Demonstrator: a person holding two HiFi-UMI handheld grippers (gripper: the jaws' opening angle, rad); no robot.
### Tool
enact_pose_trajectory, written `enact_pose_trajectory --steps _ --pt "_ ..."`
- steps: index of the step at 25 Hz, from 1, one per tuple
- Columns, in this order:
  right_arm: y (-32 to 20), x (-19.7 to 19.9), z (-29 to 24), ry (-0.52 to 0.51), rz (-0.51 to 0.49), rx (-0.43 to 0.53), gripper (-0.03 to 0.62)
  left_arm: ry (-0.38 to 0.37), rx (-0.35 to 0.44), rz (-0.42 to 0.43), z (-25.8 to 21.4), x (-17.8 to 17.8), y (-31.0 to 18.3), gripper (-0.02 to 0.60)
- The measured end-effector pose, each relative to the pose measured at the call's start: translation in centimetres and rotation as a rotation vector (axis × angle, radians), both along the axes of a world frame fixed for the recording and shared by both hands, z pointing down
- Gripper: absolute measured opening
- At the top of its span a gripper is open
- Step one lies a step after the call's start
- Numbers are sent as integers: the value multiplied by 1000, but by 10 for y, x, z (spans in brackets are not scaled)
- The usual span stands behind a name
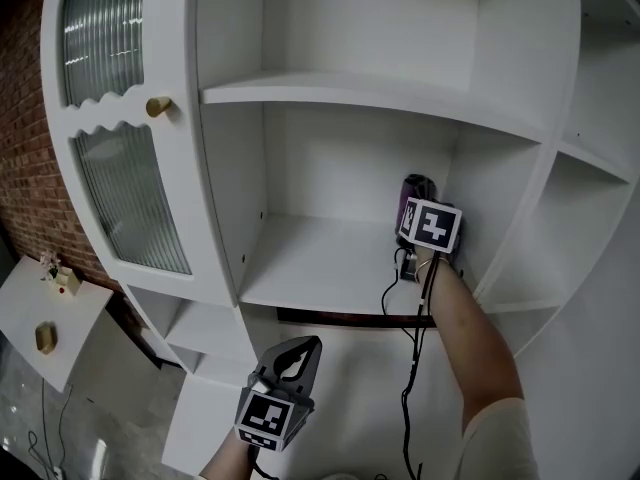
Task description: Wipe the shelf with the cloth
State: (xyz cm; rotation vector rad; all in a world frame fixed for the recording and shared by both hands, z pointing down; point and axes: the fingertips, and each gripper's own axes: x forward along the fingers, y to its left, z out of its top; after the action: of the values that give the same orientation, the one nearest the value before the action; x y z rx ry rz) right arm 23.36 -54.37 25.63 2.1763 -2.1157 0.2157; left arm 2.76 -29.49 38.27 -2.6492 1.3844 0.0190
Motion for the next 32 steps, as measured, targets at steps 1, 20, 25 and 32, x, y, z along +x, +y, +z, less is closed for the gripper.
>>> enact_pose_trajectory --steps 1,20,25,32 --pt "0 4 0 -4 6 -3 83 1 2 0 -1 1 0 14" --pt "17 -159 -8 439 -385 3 81 20 3 -26 -10 -46 -1 14" --pt "13 -225 1 647 -494 -59 81 -7 5 -48 -1 -67 0 14" --pt "1 -272 17 1014 -510 -72 81 -13 -10 -73 11 -100 0 14"
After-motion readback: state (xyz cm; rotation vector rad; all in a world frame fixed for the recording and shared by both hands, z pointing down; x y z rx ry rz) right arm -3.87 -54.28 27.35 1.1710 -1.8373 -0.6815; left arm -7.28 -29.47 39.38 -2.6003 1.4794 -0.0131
